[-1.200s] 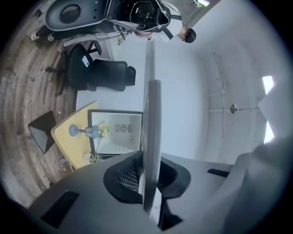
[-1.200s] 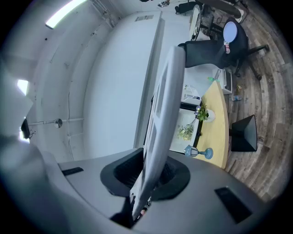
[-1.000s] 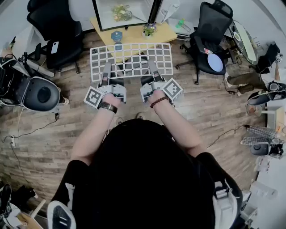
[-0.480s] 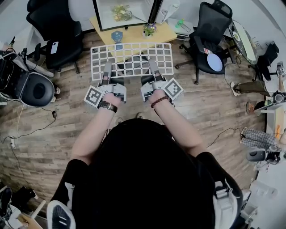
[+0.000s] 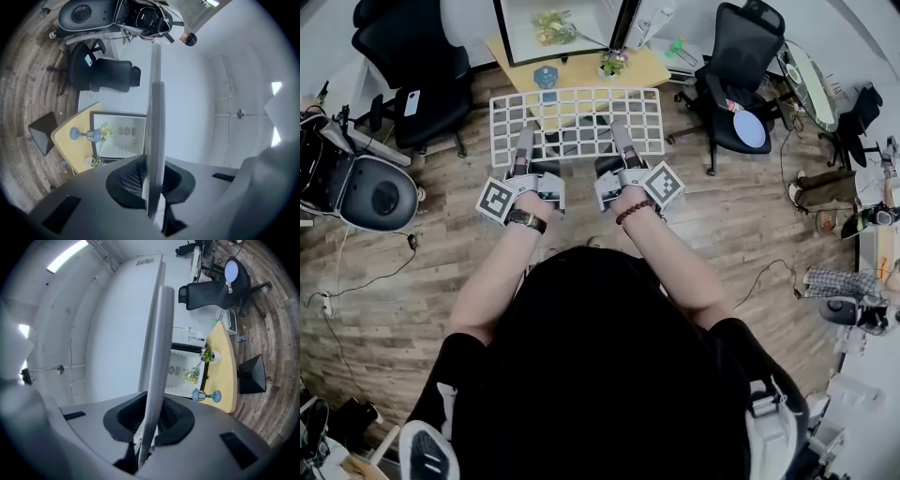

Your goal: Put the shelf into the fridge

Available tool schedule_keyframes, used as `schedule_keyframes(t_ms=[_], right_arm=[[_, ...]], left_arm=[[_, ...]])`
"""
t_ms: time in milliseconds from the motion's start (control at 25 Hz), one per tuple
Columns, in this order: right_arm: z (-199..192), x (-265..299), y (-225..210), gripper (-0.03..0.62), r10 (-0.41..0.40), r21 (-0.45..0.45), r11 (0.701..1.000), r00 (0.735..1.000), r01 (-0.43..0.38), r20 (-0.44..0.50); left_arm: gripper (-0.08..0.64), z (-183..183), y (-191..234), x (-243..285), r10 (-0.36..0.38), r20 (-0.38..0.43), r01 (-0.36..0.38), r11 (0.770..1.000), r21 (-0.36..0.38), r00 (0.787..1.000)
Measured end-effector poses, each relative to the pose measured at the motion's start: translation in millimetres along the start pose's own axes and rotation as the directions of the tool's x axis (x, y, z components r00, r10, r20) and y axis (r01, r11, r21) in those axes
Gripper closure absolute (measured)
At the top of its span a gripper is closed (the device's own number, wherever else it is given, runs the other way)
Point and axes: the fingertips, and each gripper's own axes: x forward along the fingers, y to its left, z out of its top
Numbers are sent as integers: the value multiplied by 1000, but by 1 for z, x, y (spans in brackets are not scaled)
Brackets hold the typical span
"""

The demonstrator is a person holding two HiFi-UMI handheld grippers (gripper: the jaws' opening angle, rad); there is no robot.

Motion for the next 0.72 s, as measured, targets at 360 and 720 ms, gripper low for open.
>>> schedule_keyframes(t_ms=[360, 720], right_arm=[[-6, 3, 1, 554, -6, -4, 1000, 1000, 6, 26], [-24, -4, 7, 552, -6, -11, 1000, 998, 7, 66]], left_arm=[[523, 8, 3, 4, 2, -21, -3, 1000, -13, 1000], [523, 21, 0, -2, -4, -63, 3, 1000, -27, 998]])
